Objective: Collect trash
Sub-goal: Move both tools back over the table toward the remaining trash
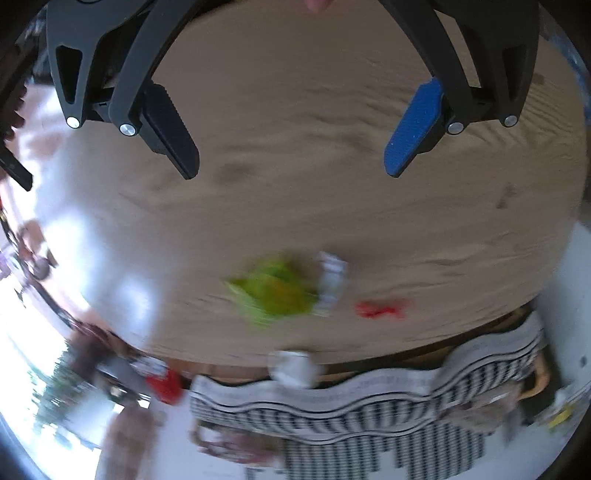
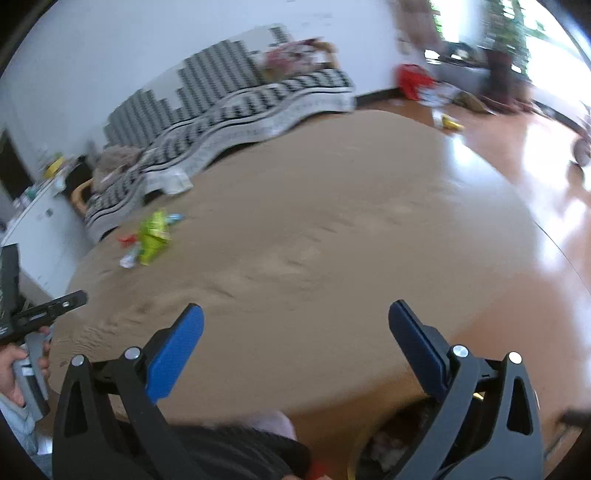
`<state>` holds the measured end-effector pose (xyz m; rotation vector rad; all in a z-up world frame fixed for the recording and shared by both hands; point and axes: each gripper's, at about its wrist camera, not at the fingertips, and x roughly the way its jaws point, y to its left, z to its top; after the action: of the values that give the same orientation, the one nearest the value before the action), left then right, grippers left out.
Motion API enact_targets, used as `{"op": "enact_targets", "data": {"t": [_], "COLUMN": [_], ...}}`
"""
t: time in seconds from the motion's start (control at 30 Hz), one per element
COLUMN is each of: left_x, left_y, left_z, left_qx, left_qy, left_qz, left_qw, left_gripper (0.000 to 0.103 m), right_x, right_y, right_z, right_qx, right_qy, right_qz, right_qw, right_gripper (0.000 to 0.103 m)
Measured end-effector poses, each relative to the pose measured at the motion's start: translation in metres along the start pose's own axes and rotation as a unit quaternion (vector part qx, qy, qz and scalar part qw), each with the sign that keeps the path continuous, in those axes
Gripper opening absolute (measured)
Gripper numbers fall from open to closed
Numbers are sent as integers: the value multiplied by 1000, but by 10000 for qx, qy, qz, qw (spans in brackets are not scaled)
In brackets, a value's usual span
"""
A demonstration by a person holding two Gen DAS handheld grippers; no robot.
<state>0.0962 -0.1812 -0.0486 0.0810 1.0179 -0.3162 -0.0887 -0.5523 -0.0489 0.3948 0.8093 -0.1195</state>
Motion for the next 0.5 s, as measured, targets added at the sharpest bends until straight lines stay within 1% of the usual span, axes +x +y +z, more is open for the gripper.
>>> {"op": "enact_targets", "data": {"t": [0.03, 0.1, 0.2, 0.27, 0.37, 0.43, 0.5], "left_x": [7, 20, 50, 68, 91, 109, 122], "left_y": [11, 20, 31, 38, 43, 46, 48], "left_z": [9, 19, 32, 37, 48, 56, 60], "left_qx": [-68, -134, -140, -100, -130, -216, -243], "left_qy": [34, 63, 179, 268, 298, 305, 328], "left_qz": [36, 76, 63, 60, 166, 87, 42], "left_qw": [10000, 9999, 9997, 9996, 9993, 9993, 9992], "left_gripper": [97, 97, 97, 97, 97, 97, 97], "right_x": [15, 36, 80, 105, 157, 193, 215], "right_y": [20, 49, 104, 129, 172, 198, 211], "right_z": [13, 28, 53, 62, 78, 87, 88], "right_qx": [-136, -305, -562, -722, -865, -956, -1022], "right_qy": [16, 37, 138, 257, 528, 687, 787], "right_qz": [144, 312, 602, 619, 779, 855, 829], "right_qw": [9998, 9990, 9965, 9951, 9918, 9894, 9882], "right_gripper": [97, 97, 97, 97, 97, 97, 97]}}
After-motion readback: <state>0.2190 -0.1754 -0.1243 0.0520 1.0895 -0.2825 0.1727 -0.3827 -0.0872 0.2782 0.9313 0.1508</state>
